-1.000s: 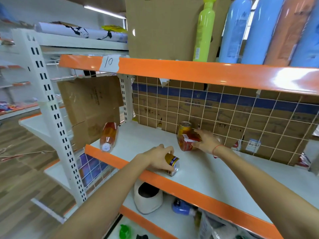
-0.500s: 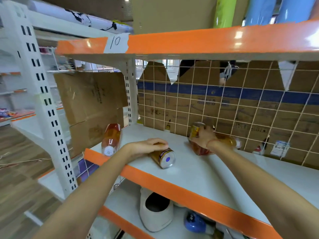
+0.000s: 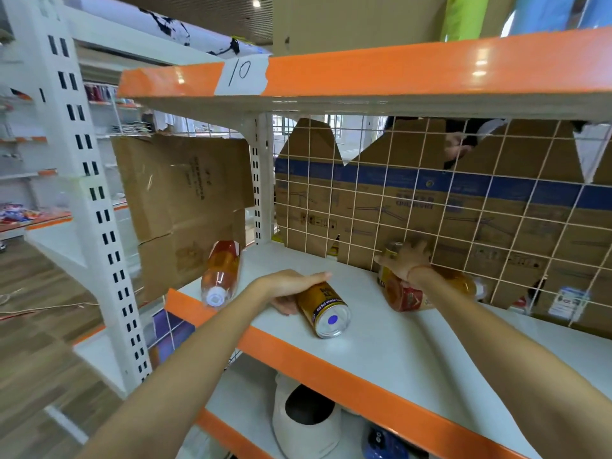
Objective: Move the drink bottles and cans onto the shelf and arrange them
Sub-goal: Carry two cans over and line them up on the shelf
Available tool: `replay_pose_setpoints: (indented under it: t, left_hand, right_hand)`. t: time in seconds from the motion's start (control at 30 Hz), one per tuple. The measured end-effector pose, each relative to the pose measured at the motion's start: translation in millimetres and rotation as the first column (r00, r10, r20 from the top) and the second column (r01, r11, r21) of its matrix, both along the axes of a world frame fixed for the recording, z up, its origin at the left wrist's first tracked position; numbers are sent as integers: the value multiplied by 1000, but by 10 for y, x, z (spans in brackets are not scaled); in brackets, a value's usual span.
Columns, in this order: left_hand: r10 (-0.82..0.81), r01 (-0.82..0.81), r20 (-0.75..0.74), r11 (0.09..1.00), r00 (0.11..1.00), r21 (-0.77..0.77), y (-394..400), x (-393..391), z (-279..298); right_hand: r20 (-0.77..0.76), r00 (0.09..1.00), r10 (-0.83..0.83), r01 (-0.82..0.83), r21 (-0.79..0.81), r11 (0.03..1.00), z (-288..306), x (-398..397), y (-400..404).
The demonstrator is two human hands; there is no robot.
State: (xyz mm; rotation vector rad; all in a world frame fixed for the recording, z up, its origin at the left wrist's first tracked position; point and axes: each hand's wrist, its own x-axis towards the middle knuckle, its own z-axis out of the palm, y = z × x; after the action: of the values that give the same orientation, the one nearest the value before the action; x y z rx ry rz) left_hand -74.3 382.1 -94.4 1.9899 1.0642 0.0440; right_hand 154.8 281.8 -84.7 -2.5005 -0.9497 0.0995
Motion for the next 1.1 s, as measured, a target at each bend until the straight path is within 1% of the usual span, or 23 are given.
replay_pose_setpoints:
  t: [0.07,0.1,0.2,0.3,0.47,0.57,0.67,0.7,0.77,0.8,0.83,0.87,0.9,0.93,0.97,1.0,1.03,1.07,1.1]
  left_hand:
    - [19,-19,-34,1000,999,8,-33,28,-7]
    - [34,-34,-24,999,999,14,-44,47,-25]
    - [96,-94,76,995,992,-33,-44,95,-93]
    - [131,-100,202,983,971,-156,-25,81,-129]
    - [123,-35,365,971,923,-238,82,-20,-94]
    - [102,7,462,974,881,-227,195,-70,-43]
    - [78,23,509,982,857,-189,260,-105,-18]
    - [69,27,508,983,858,-180,271,-111,-20]
    - [16,66,494,987,870,-148,262,-121,-16]
    - [-25,96,478,987,878,-126,246,-123,-10]
    - [-60,123,463,987,884,-107,243,-125,-10]
    - [-81,138,453,986,888,-93,243,-129,-9]
    - [-91,145,448,986,890,-88,254,-136,-13]
    - [-97,152,447,984,889,-89,260,-143,-11]
    - [-99,157,450,983,888,-93,271,-146,-13]
    - [-96,156,457,983,884,-95,270,-144,-13]
    - [-90,148,463,985,882,-91,263,-141,-16]
    - [-79,133,470,988,879,-82,254,-136,-21]
    - [-68,117,477,990,876,-75,251,-131,-31]
  right_hand:
    - [37,999,6,-5,-31,1000,-9,5,24]
    - [35,999,5,-4,-20,1000,-3,-11,27]
    - [-43,999,-8,11,77,997,2,-25,26]
    - [-22,1000,-10,13,155,988,25,-7,-11]
    - [-12,992,128,-125,134,983,145,-103,-77]
    - [-127,958,258,-232,189,954,121,-101,-60]
    - [-174,894,413,-376,208,903,131,-166,-63]
    - [-191,872,450,-414,202,888,149,-193,-54]
    - [-277,820,501,-475,159,866,176,-231,-68]
    - [-333,807,487,-474,125,871,185,-195,-79]
    - [-387,812,436,-442,80,893,202,-154,-121]
    - [-400,841,363,-376,50,925,227,-90,-118]
    - [-320,896,307,-327,-7,945,306,-85,-162]
    - [-225,933,282,-298,-42,954,348,-77,-227]
    - [-188,939,290,-306,-64,950,485,-279,-357]
    - [-186,914,360,-384,-118,916,570,-422,-395]
    - [-240,864,443,-487,-172,856,581,-470,-326]
    - [-267,832,487,-540,-186,821,534,-456,-211]
    - [-227,824,520,-558,-160,814,488,-500,-180]
